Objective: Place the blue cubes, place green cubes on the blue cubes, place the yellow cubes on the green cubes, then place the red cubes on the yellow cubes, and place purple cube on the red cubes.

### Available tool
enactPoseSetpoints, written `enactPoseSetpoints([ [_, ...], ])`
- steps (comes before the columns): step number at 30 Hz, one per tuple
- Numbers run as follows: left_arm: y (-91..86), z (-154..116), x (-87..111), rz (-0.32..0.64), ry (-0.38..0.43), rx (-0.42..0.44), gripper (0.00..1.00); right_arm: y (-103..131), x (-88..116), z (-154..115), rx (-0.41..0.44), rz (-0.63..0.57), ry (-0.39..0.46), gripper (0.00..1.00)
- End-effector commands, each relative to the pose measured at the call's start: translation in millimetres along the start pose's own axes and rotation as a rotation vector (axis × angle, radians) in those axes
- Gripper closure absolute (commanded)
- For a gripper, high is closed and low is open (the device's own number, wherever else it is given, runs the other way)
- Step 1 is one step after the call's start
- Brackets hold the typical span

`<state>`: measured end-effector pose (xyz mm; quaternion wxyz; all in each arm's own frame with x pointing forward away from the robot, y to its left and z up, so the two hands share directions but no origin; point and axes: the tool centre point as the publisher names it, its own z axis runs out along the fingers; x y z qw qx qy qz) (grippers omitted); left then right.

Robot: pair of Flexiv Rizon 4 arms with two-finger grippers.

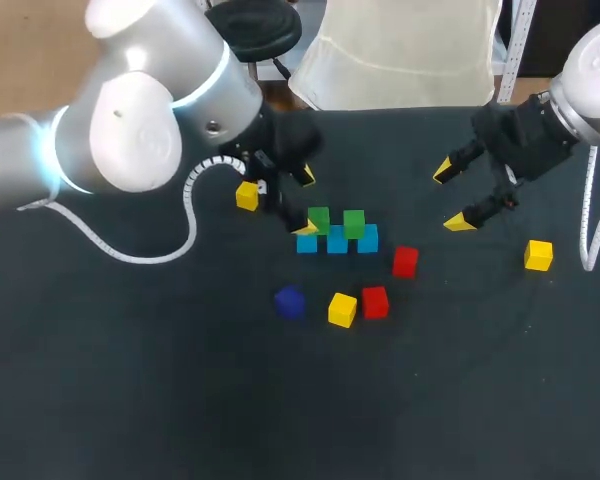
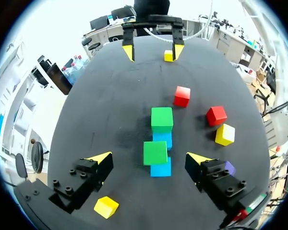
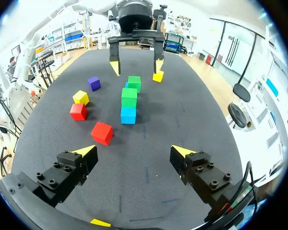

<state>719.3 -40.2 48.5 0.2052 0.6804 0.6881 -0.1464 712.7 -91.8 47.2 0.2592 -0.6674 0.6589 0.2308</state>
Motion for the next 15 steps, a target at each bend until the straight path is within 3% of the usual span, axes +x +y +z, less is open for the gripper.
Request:
enactPoseSetpoints([
  [1, -12.6, -22.8, 12.6, -0.011, -0.026, -0.031, 0.0, -1.2, 0.6, 0.4, -0.002, -0.001, -0.003, 0.0],
  [15, -7.0, -62.5, 51.4, -0.052, -0.001, -0.073, 0.0, -1.2, 0.6, 0.4, -0.002, -0.001, -0.003, 0.0],
])
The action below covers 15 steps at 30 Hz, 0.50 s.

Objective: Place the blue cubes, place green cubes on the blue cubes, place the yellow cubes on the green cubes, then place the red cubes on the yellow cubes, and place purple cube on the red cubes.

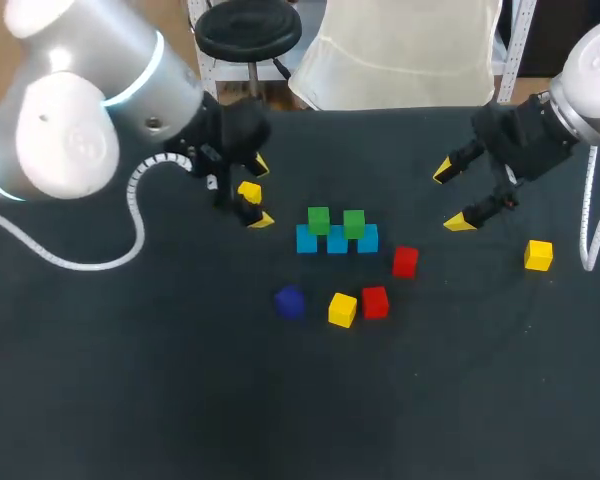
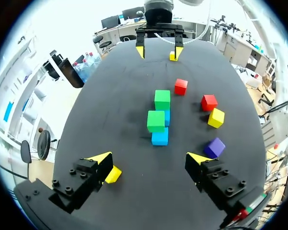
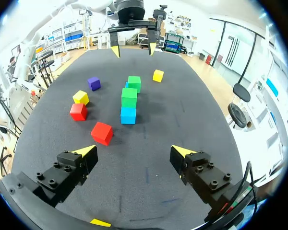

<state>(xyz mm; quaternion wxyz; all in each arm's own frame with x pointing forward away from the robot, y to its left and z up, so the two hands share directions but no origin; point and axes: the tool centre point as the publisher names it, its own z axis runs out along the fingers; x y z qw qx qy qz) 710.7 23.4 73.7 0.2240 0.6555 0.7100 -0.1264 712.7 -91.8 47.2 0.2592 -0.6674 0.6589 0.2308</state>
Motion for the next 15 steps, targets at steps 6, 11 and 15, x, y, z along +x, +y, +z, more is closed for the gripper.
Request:
enactPoseSetpoints([
  [6, 1.7, -15.9, 20.6, -0.009, -0.051, 0.004, 0.0, -1.2, 0.6, 0.4, -0.002, -0.001, -0.003, 0.0],
  [11, 1.8, -25.0, 28.6, 0.006, -0.159, 0.006, 0.0, -1.2, 0.6, 0.4, -0.002, -0.001, -0.003, 0.0],
  [15, 0.4, -28.2, 31.6, 0.03, -0.152, 0.022, 0.0, -1.2, 0.6, 0.4, -0.002, -0.001, -0.003, 0.0],
])
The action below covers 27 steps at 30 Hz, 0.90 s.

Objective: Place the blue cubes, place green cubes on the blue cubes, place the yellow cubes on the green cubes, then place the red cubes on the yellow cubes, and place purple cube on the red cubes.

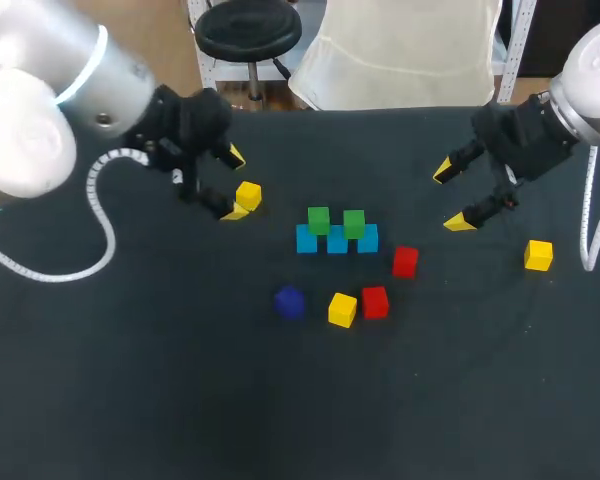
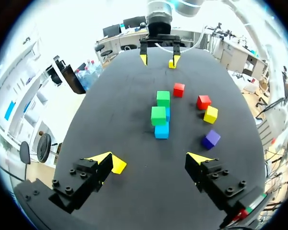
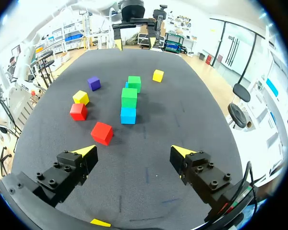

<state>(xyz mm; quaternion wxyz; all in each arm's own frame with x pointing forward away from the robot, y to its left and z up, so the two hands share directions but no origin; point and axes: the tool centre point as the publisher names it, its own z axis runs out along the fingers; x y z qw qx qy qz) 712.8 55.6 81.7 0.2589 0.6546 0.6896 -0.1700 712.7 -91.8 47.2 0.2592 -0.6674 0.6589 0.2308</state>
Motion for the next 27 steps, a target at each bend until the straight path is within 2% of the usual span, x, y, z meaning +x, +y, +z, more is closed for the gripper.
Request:
enactPoseSetpoints([
  [1, -7.0, -8.1, 6.6, 0.017, -0.034, 0.002, 0.0, -1.2, 0.6, 0.4, -0.002, -0.001, -0.003, 0.0],
  [15, -10.9, -12.4, 8.1, 0.014, -0.015, 0.028, 0.0, -1.2, 0.6, 0.4, -0.002, -0.001, -0.003, 0.0],
  [20, -10.9, -12.4, 8.1, 0.014, -0.015, 0.028, 0.0, 13.6, -30.3, 2.9, -0.118, -0.255, 0.061, 0.0],
  [27, -10.9, -12.4, 8.1, 0.014, -0.015, 0.028, 0.0, 52.9, -61.9, 18.0, -0.28, -0.554, 0.11, 0.0],
])
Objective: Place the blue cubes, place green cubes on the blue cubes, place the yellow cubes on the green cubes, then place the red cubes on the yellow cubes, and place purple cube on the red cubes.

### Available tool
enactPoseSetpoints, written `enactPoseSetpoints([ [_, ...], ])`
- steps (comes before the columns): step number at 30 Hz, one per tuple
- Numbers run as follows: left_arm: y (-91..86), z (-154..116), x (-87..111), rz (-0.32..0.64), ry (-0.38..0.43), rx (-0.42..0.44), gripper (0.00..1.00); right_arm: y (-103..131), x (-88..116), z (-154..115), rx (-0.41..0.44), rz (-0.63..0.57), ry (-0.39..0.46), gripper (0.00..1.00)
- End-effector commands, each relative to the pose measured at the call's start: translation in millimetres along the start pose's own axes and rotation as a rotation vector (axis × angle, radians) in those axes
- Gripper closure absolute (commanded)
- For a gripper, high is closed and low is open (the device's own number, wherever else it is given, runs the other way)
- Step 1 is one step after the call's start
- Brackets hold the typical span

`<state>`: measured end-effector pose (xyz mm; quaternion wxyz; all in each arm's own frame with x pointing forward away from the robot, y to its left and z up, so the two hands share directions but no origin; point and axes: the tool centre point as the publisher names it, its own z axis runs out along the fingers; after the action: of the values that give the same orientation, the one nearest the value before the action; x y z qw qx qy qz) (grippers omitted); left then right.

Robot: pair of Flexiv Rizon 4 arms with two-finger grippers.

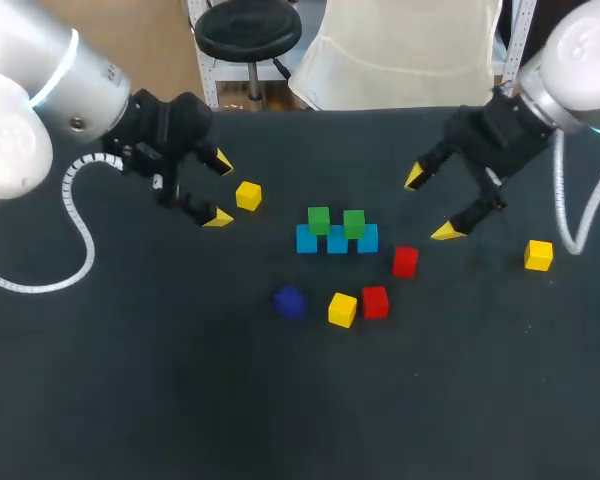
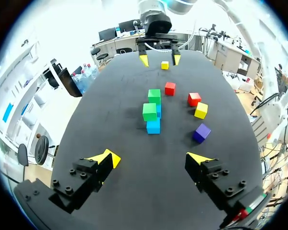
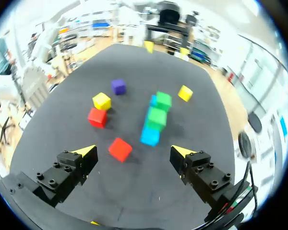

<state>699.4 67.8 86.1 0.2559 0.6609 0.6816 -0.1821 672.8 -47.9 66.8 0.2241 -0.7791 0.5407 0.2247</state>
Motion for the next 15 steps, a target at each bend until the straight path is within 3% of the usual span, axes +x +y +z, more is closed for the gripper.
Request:
enactPoseSetpoints([
  [1, 0.8, -0.1, 0.6, 0.002, -0.001, 0.001, 0.0, 12.4, -23.5, 9.0, -0.151, -0.307, 0.064, 0.0],
  [8, 0.8, -0.1, 0.6, 0.002, -0.001, 0.001, 0.0, 33.4, -47.8, 23.0, -0.296, -0.574, 0.061, 0.0],
  [15, 0.8, -0.1, 0.6, 0.002, -0.001, 0.001, 0.0, 44.9, -58.9, 48.6, -0.512, -0.841, 0.03, 0.0],
])
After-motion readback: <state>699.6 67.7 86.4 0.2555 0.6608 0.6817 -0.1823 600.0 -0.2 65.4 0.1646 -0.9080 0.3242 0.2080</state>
